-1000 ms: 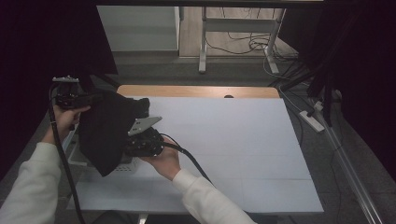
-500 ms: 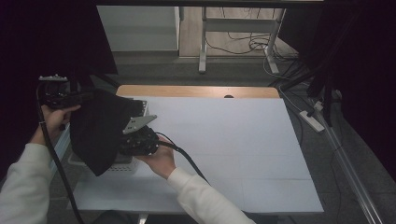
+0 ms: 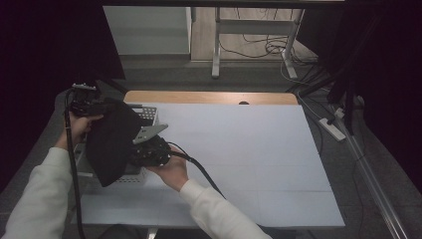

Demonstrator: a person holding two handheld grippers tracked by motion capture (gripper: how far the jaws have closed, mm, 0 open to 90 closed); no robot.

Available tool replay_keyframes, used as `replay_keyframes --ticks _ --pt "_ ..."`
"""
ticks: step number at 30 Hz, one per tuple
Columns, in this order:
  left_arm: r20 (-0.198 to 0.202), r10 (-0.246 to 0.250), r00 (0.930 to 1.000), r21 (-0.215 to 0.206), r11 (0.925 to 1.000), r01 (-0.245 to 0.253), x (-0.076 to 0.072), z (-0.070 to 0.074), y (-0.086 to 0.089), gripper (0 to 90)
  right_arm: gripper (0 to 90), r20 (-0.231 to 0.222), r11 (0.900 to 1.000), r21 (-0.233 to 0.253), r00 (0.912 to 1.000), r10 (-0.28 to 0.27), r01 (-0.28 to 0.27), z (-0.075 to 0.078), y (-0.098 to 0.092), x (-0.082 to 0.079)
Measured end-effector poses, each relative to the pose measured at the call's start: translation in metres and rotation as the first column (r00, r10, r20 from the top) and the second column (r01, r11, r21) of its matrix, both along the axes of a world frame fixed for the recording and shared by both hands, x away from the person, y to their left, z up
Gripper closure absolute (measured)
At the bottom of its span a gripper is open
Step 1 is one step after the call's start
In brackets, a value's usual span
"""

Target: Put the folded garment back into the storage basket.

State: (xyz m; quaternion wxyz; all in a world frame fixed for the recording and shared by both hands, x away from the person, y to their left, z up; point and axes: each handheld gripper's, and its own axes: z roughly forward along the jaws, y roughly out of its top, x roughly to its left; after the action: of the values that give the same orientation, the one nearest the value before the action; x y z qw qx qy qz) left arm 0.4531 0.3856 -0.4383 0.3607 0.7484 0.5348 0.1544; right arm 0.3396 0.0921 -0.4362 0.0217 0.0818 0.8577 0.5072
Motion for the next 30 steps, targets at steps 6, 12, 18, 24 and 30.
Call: replay_keyframes --ticks 6,12,18,24,30 --pt "-0.036 0.003 0.9994 -0.003 1.0000 -0.003 0.004 -0.008 0.002 71.1 73.3 -0.015 1.000 0.003 0.9999 0.001 -0.001 -0.003 0.001 0.002" --pt "-0.042 0.004 0.9991 0.003 1.0000 -0.003 0.007 -0.011 0.002 70.8 73.2 -0.021 1.000 -0.004 0.9998 0.000 0.000 -0.004 0.002 0.003" --pt "-0.030 -0.003 0.9995 0.025 0.9997 0.004 0.009 -0.011 -0.002 70.7 73.2 -0.013 1.000 -0.018 0.9999 -0.001 0.000 -0.006 0.002 0.004" --pt "-0.042 0.002 0.9991 0.050 0.9987 0.000 0.014 -0.015 -0.004 70.3 73.2 0.006 0.999 -0.047 1.0000 -0.008 0.008 -0.012 0.007 0.005" --pt "-0.071 0.008 0.9974 0.066 0.9978 -0.003 0.017 -0.021 -0.005 64.8 73.1 -0.019 0.997 -0.081 0.9998 -0.011 0.009 -0.023 0.012 0.010"
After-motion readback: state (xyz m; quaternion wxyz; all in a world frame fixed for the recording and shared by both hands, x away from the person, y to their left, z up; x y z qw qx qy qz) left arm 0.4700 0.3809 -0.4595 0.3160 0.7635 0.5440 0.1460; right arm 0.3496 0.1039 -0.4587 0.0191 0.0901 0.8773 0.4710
